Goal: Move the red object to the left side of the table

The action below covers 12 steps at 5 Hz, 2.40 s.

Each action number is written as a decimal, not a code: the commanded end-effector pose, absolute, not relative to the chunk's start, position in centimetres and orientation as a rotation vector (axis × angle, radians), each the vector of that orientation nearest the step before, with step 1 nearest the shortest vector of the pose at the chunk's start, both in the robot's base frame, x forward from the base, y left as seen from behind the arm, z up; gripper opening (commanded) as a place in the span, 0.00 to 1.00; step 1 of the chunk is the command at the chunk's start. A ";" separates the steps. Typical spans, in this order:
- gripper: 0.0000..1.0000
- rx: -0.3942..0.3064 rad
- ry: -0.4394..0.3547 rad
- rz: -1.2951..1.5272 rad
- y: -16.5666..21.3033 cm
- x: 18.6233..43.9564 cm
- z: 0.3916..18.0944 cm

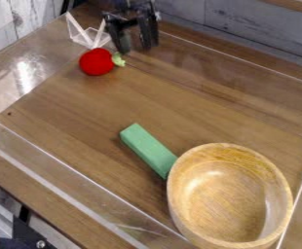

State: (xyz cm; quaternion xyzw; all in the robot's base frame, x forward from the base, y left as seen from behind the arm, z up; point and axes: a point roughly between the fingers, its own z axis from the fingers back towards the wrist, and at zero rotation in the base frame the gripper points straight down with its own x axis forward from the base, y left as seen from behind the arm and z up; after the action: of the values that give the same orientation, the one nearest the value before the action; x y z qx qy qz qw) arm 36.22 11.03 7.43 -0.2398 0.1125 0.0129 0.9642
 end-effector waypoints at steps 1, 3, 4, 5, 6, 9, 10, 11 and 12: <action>1.00 -0.463 0.140 -0.051 10.2 36.1 11.5; 1.00 -0.496 0.126 -0.133 8.2 34.5 14.5; 1.00 -0.506 0.119 -0.164 6.4 33.8 14.7; 1.00 -0.512 0.131 -0.172 5.6 33.5 13.7; 0.00 -0.521 0.141 -0.166 5.2 33.2 12.5; 0.00 -0.566 0.103 0.004 6.9 32.7 11.6; 0.00 -0.592 0.075 0.088 8.0 32.2 11.0; 0.00 -0.599 0.098 0.079 8.8 31.3 11.5; 0.00 -0.614 0.100 0.139 9.7 31.6 10.2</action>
State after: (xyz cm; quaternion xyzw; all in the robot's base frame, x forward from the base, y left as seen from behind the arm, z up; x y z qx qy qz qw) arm 31.13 9.19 7.99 -0.3178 0.0871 0.0749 0.9412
